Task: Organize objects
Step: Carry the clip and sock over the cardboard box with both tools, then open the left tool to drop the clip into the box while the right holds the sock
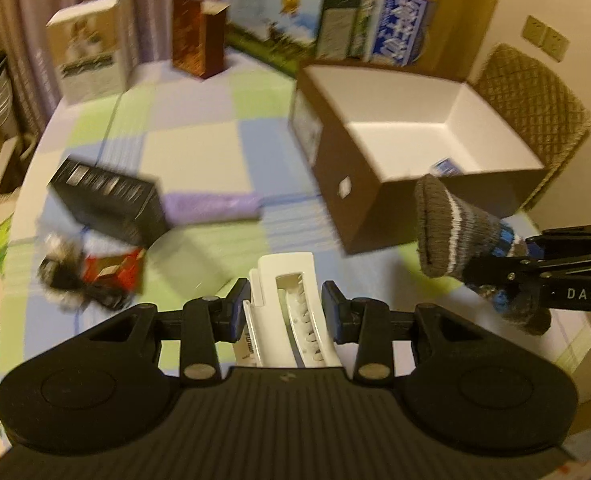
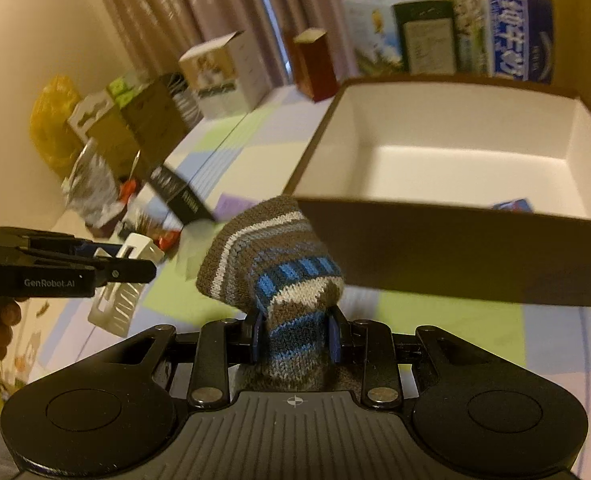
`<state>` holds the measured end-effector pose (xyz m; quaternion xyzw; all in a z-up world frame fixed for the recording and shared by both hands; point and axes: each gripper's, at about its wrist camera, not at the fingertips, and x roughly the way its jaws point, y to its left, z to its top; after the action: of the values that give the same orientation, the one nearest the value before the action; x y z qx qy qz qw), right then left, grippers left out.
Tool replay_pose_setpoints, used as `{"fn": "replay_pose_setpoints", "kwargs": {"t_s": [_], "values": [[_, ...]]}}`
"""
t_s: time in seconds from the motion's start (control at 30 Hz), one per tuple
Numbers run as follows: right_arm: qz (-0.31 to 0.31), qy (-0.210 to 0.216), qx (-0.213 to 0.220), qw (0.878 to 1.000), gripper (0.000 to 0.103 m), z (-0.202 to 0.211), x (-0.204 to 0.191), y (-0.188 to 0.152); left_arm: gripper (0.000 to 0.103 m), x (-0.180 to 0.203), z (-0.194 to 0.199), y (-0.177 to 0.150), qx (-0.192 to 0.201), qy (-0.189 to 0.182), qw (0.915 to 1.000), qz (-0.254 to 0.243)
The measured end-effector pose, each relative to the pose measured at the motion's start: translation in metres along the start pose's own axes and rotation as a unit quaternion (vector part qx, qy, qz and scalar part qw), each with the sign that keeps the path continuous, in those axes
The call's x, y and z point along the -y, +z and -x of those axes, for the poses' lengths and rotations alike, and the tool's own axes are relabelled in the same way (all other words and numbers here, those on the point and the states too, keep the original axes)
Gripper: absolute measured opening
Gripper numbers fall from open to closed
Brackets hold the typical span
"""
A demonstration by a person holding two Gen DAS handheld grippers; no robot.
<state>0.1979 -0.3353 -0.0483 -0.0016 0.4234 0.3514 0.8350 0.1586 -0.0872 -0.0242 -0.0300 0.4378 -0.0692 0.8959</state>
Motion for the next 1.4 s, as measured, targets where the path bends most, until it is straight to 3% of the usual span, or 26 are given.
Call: {"fn": "replay_pose_setpoints", "kwargs": {"t_s": [0.23,0.6,1.03,1.4], "values": [[-0.013,-0.011,0.032,0.999,0.028,0.026,0.033,0.021,0.033,0.042,-0.014,0.039,0.026,-0.027,0.9990,-0.025],[-0.011,-0.035,0.065,0.997,0.028,0.035,0.096,0.076,0.033,0.092,-0.060,0.104,0.054,-0.037,0.9968,-0.046],[-0.004,-0.059,0.018,0.998,0.028,-0.019,0.168,0.122,0.033,0.120,-0.147,0.158,0.019,-0.021,0.9989,-0.038],[-0.008,-0.073,-0.020,0.997,0.029,-0.058,0.203,0.136,0.033,0.130,-0.208,0.172,-0.020,-0.007,0.9994,-0.027]]}}
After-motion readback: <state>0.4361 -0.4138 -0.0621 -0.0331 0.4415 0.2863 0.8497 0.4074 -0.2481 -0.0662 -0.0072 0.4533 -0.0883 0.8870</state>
